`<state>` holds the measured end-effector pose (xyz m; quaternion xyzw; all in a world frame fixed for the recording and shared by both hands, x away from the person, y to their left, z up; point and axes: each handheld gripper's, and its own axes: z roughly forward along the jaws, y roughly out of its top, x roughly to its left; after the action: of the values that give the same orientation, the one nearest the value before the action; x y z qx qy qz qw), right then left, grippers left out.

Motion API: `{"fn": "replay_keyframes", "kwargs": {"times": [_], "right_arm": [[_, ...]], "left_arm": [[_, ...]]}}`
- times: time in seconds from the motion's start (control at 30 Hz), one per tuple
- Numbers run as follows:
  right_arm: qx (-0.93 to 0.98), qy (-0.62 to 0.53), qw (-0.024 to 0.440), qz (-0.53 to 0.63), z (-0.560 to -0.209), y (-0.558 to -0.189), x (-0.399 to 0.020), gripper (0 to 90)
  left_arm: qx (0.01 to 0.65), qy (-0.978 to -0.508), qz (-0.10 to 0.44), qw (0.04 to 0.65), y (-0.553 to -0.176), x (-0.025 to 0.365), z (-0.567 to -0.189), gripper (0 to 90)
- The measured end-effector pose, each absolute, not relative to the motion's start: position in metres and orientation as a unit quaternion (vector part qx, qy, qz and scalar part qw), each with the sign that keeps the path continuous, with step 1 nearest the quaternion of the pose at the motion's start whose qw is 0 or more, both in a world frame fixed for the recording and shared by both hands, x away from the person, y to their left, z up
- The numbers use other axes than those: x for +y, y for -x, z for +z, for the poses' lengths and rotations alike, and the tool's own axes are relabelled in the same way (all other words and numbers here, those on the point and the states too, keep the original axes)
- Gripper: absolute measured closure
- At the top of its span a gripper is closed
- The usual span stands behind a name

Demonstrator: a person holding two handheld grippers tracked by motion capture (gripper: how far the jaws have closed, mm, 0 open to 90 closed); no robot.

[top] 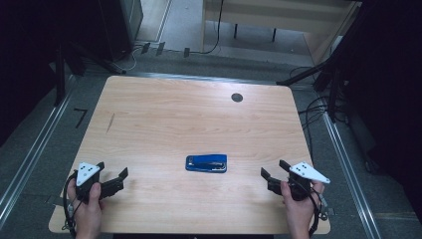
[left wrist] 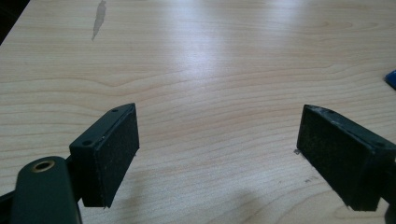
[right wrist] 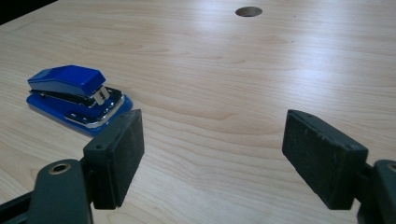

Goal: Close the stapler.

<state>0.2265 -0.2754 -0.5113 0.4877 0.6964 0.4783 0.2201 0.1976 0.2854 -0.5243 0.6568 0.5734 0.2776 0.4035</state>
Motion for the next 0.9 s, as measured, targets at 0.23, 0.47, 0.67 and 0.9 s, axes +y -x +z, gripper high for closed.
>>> {"fn": "replay_keyframes", "kwargs": {"times": [0.23,0.47,0.67,0.9], "right_arm": [[0.693,-0.49,0.226,0.477,-0.515,-0.22,-0.298,20.8],[0.683,-0.501,0.245,0.472,-0.514,-0.213,-0.314,16.9],[0.68,-0.505,0.253,0.467,-0.517,-0.209,-0.327,14.7],[0.675,-0.516,0.253,0.462,-0.522,-0.204,-0.342,14.2]], "left_arm": [[0.573,-0.657,0.277,0.404,-0.198,0.285,-0.524,13.3],[0.573,-0.657,0.277,0.404,-0.198,0.285,-0.524,13.3],[0.572,-0.659,0.276,0.403,-0.198,0.286,-0.524,13.3],[0.571,-0.66,0.275,0.404,-0.198,0.285,-0.524,13.4]]}}
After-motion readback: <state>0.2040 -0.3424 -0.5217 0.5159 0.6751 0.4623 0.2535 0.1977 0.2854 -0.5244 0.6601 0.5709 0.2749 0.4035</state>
